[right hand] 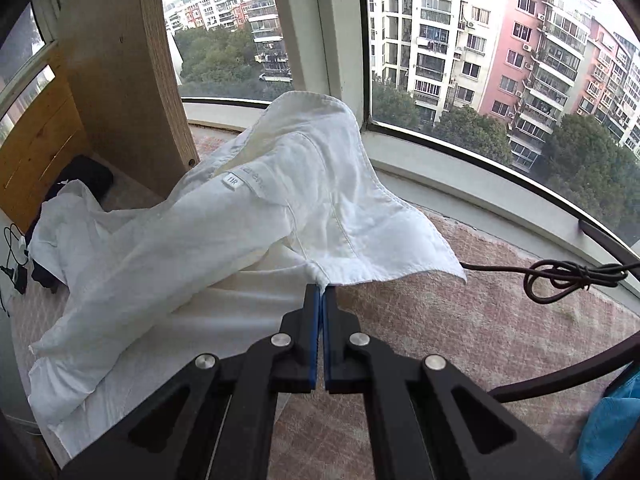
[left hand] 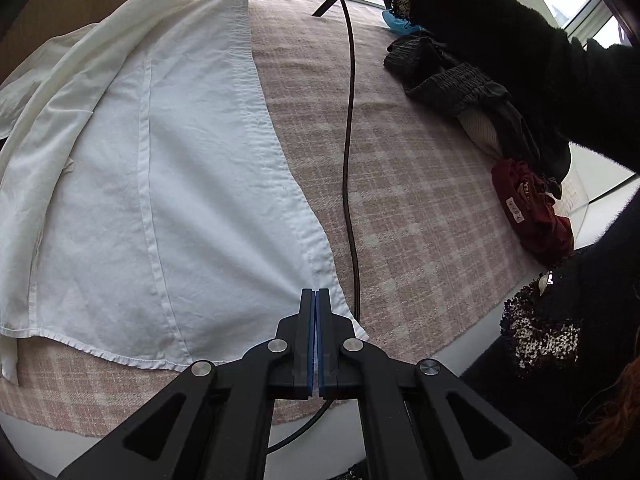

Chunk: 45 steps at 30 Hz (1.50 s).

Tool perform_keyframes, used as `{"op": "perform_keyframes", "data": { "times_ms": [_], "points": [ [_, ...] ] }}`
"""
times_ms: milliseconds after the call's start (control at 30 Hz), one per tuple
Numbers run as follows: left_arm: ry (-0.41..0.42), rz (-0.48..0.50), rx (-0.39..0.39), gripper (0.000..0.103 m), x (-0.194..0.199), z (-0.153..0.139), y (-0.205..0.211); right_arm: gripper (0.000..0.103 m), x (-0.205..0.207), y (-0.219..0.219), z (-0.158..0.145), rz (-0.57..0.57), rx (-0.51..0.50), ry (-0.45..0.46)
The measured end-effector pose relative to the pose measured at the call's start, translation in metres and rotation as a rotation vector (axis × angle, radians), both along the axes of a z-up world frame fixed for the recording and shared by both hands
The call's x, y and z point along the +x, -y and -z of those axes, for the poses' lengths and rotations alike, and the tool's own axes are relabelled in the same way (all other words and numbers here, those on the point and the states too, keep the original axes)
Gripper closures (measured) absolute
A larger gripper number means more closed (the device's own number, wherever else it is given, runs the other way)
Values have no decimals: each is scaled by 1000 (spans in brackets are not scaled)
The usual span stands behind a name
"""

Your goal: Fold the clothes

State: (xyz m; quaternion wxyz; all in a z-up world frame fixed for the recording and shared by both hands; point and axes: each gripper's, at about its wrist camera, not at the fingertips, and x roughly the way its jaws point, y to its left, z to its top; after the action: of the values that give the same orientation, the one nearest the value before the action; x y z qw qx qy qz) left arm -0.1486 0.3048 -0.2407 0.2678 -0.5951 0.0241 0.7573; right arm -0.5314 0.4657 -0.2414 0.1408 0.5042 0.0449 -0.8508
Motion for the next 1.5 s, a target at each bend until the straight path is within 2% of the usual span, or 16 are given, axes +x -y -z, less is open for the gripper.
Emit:
{"op": "perform_keyframes", "data": {
  "times_ms": [133,233,333,400,467,500,567,633,733,800,900,1100,1133,1167,1233,1500],
  "points": [
    [35,-3,2,103,-3,15,-1,102,2,11,27,10,108,26],
    [29,5,-12,103,-3,12,-3,102,-3,32,39,13,179,28],
    [18,-39,-12,98,-1,-3,21,100,0,46,43,-29,245,73],
    [-1,-103,-37,94,0,-17,58,81,10,50,36,-42,293,60],
    [-23,-178,-75,88,1,-31,102,55,24,51,19,-29,341,2],
    [-33,-212,-108,87,1,-35,126,53,31,50,12,-25,356,-22],
    [-67,-278,-216,85,-4,-38,173,53,52,47,-4,-17,322,-35],
    [-100,-321,-308,85,-19,-35,214,53,63,48,-17,-35,209,-1],
    [-146,-323,-423,81,-48,-21,256,51,56,66,-30,-81,35,71],
    [-146,-298,-454,75,-65,-7,275,48,51,82,-30,-95,-2,84],
    [-131,-273,-446,76,-84,5,291,48,34,105,-28,-87,-4,92],
    [-135,-186,-449,74,-108,20,295,48,6,117,-14,-21,-104,196],
    [-125,-188,-439,79,-112,23,298,48,4,120,-14,-14,-94,202],
    [-115,-193,-433,99,-115,25,301,48,3,122,-14,-12,-95,213],
    [-103,-205,-426,100,-119,26,307,48,0,123,-15,0,-115,236],
    [-158,-192,-339,101,-105,-22,303,48,-17,123,-4,62,-173,311]
  ]
}}
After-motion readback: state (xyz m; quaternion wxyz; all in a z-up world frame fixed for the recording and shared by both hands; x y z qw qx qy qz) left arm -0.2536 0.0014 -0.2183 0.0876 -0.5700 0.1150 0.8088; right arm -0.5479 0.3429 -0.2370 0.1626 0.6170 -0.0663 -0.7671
